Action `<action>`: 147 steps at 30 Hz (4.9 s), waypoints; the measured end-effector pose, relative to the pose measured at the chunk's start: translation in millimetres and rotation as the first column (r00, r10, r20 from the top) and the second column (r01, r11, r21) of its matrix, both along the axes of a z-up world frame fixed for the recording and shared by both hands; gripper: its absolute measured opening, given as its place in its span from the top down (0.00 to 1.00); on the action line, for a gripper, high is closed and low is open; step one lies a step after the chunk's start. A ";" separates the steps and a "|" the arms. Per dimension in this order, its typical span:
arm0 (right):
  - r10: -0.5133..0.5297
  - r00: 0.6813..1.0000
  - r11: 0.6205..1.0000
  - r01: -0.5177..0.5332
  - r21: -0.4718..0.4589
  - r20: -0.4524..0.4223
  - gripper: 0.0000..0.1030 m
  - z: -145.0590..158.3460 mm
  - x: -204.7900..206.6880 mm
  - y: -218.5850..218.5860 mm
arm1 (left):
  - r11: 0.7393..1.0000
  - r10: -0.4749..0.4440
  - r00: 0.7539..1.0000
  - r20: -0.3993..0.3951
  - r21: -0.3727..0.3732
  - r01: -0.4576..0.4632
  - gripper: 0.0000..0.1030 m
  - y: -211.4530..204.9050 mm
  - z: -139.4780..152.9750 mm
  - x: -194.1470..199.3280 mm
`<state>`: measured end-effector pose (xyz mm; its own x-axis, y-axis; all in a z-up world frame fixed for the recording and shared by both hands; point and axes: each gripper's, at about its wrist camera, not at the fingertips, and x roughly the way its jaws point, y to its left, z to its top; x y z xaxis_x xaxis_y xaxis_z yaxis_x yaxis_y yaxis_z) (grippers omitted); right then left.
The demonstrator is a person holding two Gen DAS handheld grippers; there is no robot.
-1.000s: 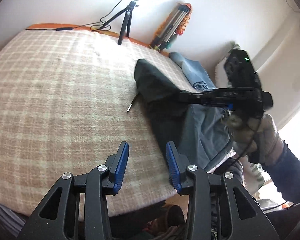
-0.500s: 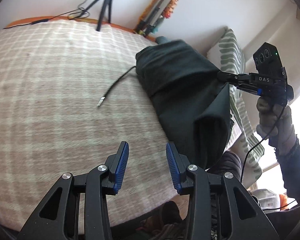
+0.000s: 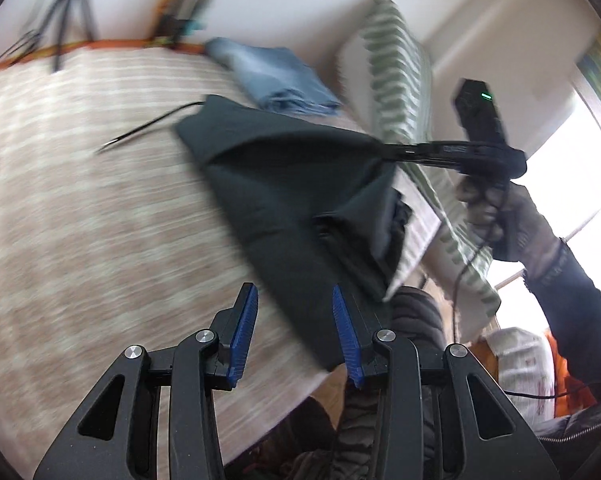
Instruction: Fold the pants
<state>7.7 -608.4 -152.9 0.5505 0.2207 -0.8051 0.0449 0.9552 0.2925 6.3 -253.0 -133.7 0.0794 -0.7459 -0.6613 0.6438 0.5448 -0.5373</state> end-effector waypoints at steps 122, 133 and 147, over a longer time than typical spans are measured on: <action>0.484 0.847 0.835 -0.522 -0.173 -0.221 0.52 -46.7 180.4 158.3 | 0.979 -0.174 0.973 0.151 0.135 0.154 0.58 -93.6 -34.9 -76.9; 0.409 0.895 0.852 -0.445 -0.276 -0.179 1.00 -29.5 171.1 163.1 | 0.978 -0.180 0.969 0.168 0.135 0.158 0.58 -96.4 -36.6 -76.4; 0.217 0.974 0.971 -0.209 -0.114 0.062 0.66 28.2 99.9 60.0 | 0.985 -0.149 0.976 0.157 0.106 0.134 0.55 -66.3 -1.8 -72.2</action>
<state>107.6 -548.5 -124.7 0.5586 0.2548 -0.7894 -0.1813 0.9661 0.1836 -65.9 -319.3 -135.5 0.0904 -0.6926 -0.7156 0.7930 0.4847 -0.3690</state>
